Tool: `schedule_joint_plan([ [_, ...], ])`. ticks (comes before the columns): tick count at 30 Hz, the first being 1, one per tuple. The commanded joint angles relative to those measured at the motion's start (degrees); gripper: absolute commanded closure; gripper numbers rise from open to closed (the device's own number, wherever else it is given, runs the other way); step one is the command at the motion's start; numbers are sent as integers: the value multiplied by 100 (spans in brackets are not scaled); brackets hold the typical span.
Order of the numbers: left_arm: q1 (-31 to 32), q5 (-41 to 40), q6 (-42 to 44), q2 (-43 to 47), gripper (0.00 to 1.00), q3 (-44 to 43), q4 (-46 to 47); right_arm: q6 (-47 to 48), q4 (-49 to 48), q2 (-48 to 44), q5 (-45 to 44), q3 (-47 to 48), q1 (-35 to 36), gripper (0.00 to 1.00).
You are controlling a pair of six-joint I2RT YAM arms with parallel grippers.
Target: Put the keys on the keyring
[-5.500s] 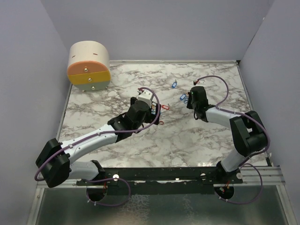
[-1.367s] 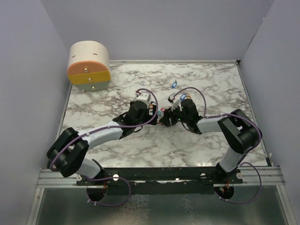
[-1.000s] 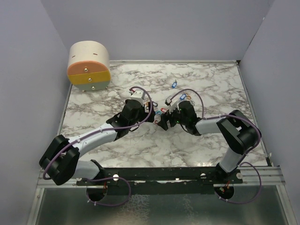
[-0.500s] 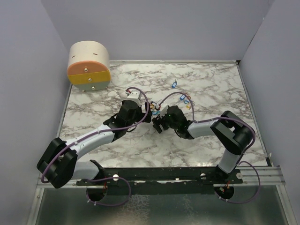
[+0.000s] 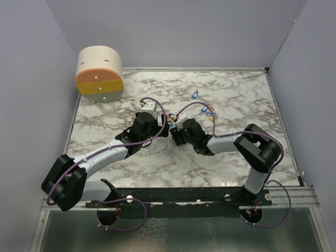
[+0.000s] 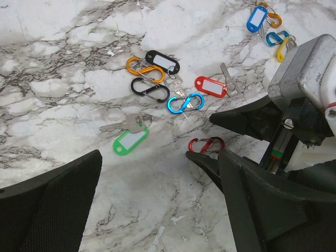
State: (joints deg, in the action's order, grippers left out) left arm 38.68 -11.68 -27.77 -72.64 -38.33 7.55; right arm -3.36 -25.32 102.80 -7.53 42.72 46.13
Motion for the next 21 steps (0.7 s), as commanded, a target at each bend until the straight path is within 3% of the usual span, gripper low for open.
schedule_joint_plan([
  [1, -44, 148, -22, 162, 7, 71, 45, -68, 929, -92, -241, -197, -7, 42],
  [9, -65, 163, -21, 224, 7, 116, 55, -237, 1036, -128, -211, -280, 10, 44],
  [15, -88, 175, -24, 223, 7, 144, 65, -375, 1138, 82, -393, -127, 44, 58],
  [21, -106, 191, -30, 233, 7, 151, 76, -608, 1178, 51, -517, -118, 45, 63],
])
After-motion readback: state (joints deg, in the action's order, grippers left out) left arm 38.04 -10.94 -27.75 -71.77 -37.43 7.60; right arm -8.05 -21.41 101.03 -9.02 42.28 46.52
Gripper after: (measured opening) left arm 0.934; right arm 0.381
